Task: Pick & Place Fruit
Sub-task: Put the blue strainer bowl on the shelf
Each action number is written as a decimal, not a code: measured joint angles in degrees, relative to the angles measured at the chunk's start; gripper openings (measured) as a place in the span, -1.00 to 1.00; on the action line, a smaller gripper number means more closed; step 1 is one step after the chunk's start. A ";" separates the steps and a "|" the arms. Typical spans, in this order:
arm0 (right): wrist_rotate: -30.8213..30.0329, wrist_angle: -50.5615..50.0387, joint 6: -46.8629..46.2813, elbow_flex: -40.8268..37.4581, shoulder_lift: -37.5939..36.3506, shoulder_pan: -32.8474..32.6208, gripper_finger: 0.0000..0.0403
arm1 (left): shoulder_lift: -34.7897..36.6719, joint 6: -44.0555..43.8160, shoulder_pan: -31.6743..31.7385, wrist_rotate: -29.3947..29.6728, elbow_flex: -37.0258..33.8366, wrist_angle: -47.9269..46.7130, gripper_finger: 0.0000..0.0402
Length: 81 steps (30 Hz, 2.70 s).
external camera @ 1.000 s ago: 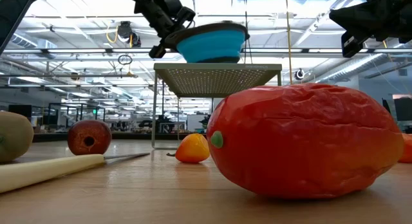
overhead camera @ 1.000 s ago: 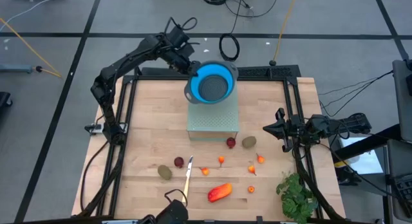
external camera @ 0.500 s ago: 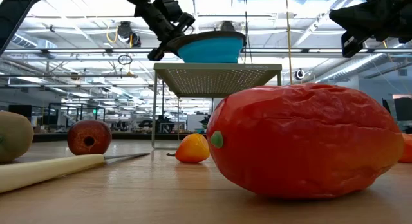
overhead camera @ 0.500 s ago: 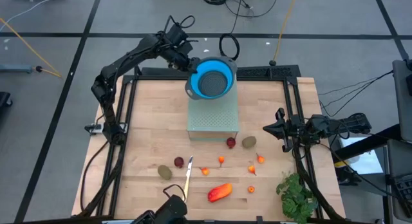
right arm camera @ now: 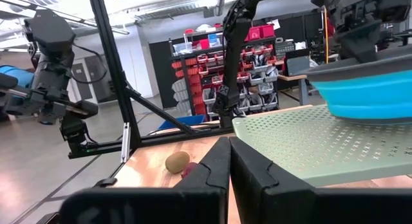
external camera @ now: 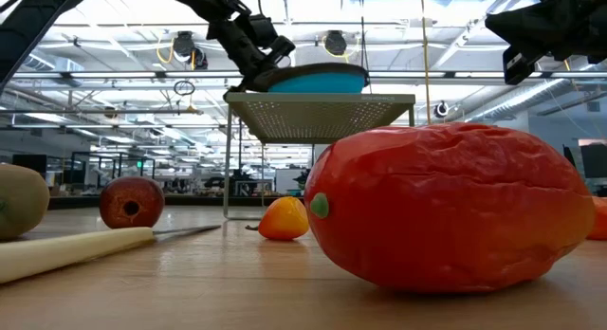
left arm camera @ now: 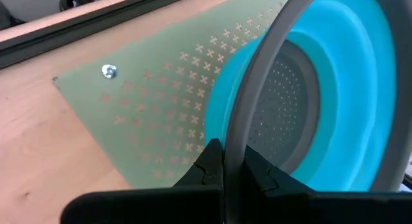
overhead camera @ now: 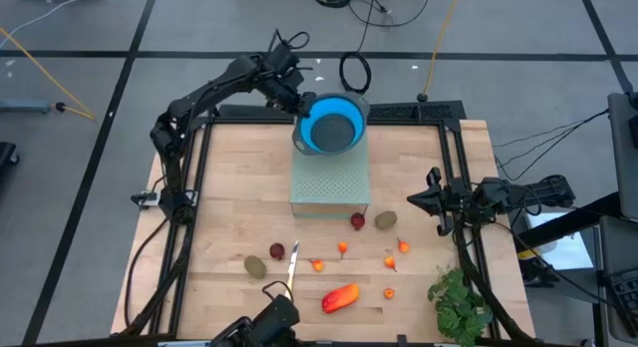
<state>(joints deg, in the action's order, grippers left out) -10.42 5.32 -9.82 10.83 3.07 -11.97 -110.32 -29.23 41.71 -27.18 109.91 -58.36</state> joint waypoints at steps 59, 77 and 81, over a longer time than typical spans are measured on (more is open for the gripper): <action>-0.04 -0.02 0.00 0.00 0.00 0.01 -0.98 | 0.13 0.61 -0.28 3.32 0.00 -1.43 -0.77; -0.04 -0.01 0.00 0.00 -0.01 0.01 -0.98 | 0.15 -0.42 1.14 3.30 -0.02 -1.23 -0.57; -0.04 0.00 0.00 0.00 -0.01 0.00 -0.98 | 0.69 -1.29 1.45 3.24 -0.02 0.54 -0.56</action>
<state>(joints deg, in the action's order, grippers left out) -10.46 5.32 -9.82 10.83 3.07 -11.97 -109.64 -30.52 43.17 -23.94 109.89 -57.82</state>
